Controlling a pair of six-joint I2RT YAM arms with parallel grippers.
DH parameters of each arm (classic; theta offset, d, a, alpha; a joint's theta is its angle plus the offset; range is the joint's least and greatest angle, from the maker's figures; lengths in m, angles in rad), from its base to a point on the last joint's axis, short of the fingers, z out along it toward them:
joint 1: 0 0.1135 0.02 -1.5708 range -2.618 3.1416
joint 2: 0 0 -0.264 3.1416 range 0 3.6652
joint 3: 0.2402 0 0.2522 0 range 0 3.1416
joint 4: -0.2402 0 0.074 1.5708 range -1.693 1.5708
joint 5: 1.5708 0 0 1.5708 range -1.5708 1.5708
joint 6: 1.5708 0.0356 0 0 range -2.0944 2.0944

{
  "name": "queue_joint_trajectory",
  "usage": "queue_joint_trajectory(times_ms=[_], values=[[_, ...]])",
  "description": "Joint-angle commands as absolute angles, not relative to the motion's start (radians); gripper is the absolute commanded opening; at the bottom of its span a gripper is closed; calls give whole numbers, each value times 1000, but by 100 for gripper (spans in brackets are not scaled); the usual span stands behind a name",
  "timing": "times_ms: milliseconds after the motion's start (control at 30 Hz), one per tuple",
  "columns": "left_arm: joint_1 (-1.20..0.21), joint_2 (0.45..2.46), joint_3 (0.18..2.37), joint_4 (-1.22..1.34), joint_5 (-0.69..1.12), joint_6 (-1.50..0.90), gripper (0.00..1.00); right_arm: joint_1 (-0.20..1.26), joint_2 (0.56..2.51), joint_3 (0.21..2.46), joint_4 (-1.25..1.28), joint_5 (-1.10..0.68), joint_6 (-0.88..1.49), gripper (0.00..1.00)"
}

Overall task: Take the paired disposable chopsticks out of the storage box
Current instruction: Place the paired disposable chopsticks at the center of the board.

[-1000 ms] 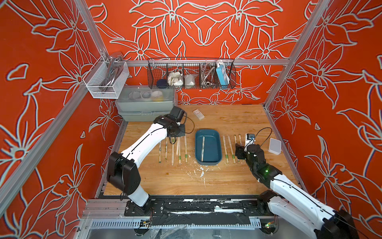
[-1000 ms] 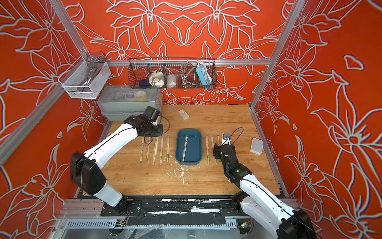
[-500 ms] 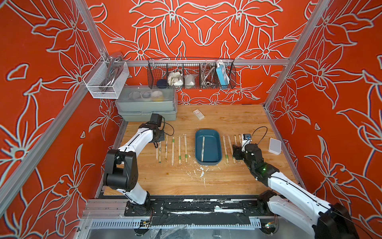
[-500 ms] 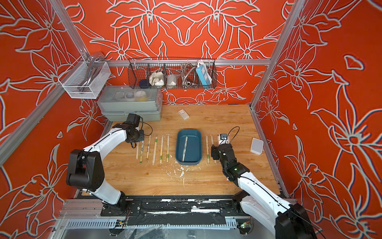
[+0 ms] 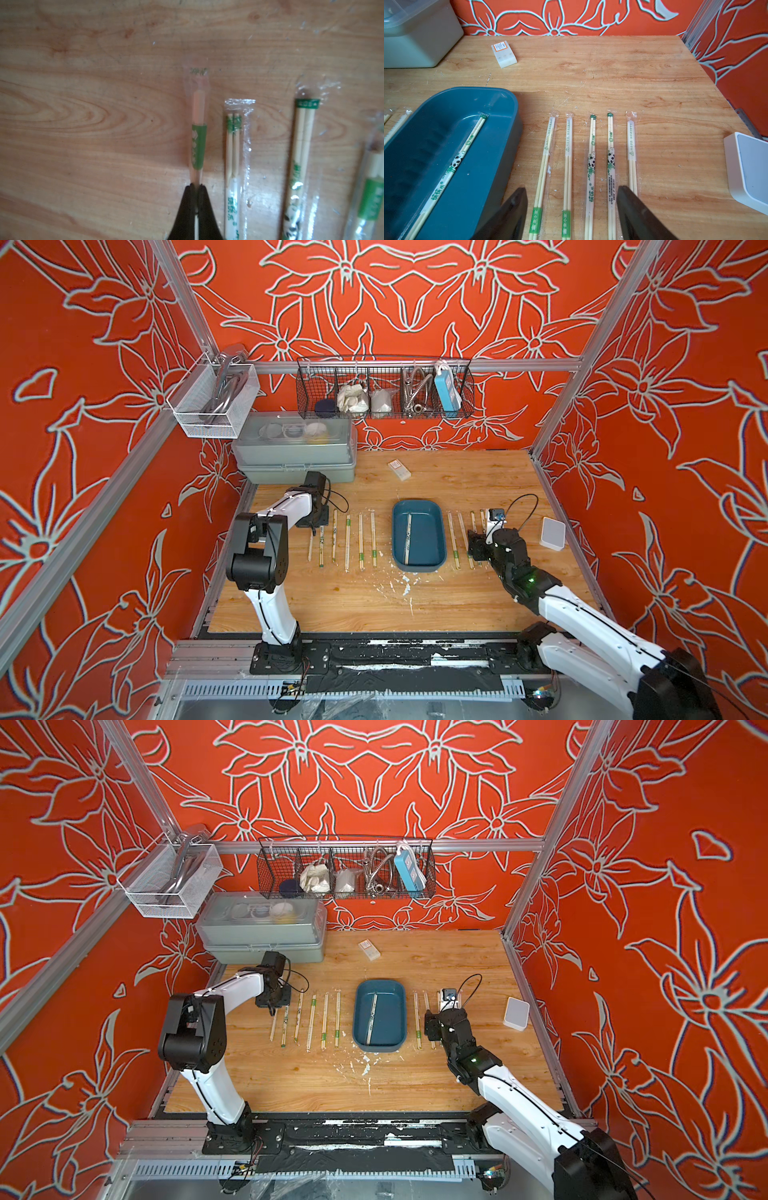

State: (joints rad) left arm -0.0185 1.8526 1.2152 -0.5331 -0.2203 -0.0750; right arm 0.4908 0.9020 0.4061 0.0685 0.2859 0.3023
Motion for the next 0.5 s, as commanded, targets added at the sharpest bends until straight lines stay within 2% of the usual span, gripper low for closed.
queue_joint_trajectory(times_ms=[0,67,167,233,300,467], values=[[-4,1861,1220,-535,-233,-77,1,489,892,410,89,273,296,73],[-5,1859,1220,-537,-235,-86,4,489,894,409,89,275,296,73],[-4,1864,1221,-537,-229,-87,18,490,897,410,91,275,297,73],[-5,1866,1221,-537,-219,-87,20,489,897,410,90,273,297,72],[-5,1862,1217,-534,-208,-89,27,489,895,410,90,273,296,73],[-6,1818,1202,-543,-210,-110,38,490,896,415,91,248,292,72]])
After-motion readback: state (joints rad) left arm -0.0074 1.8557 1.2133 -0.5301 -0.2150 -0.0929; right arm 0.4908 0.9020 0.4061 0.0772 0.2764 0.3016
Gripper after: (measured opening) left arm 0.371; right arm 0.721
